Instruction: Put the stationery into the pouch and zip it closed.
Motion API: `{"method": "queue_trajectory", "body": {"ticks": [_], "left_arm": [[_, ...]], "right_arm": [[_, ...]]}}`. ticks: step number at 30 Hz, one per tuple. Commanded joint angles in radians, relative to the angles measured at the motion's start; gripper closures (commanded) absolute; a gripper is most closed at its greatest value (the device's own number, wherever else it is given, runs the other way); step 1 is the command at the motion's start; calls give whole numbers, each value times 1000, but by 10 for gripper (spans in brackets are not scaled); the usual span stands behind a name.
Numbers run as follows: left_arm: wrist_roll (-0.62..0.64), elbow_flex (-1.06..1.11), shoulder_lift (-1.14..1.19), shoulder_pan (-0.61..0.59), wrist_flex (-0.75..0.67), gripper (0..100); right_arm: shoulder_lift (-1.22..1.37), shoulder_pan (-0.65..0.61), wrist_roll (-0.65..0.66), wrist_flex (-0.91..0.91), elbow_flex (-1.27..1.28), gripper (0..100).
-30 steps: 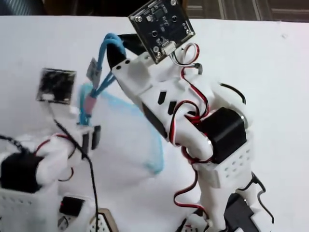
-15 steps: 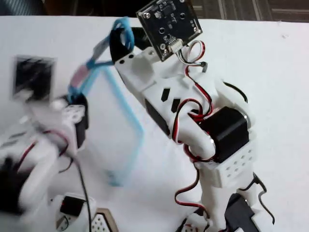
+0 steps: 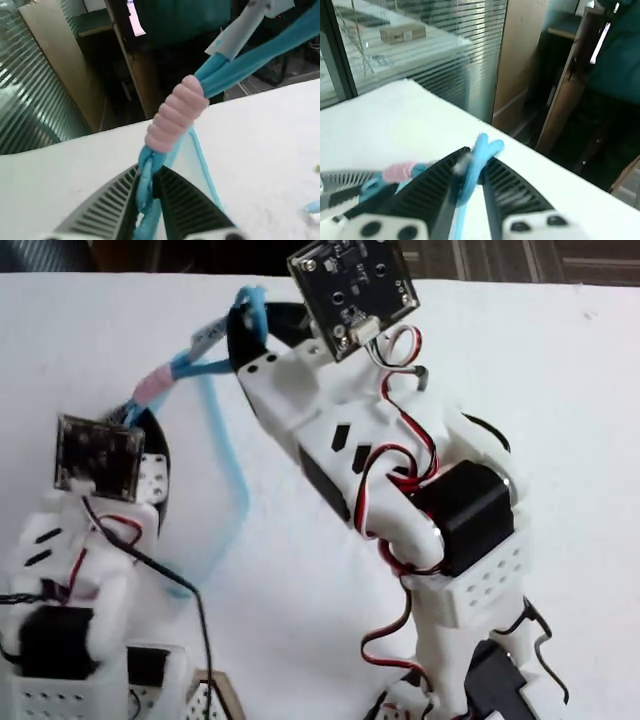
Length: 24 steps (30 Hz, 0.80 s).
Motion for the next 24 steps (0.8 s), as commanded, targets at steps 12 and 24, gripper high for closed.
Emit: {"method": "queue_trajectory", "body": {"ticks": [12,24], "left_arm": [[-388,647,-572,-30,-480,977],[-410,660,-547,-59,-687,976]], "right_arm": [[-4,50,192,24,192,981],[-31,176,215,-166,273,981]]}}
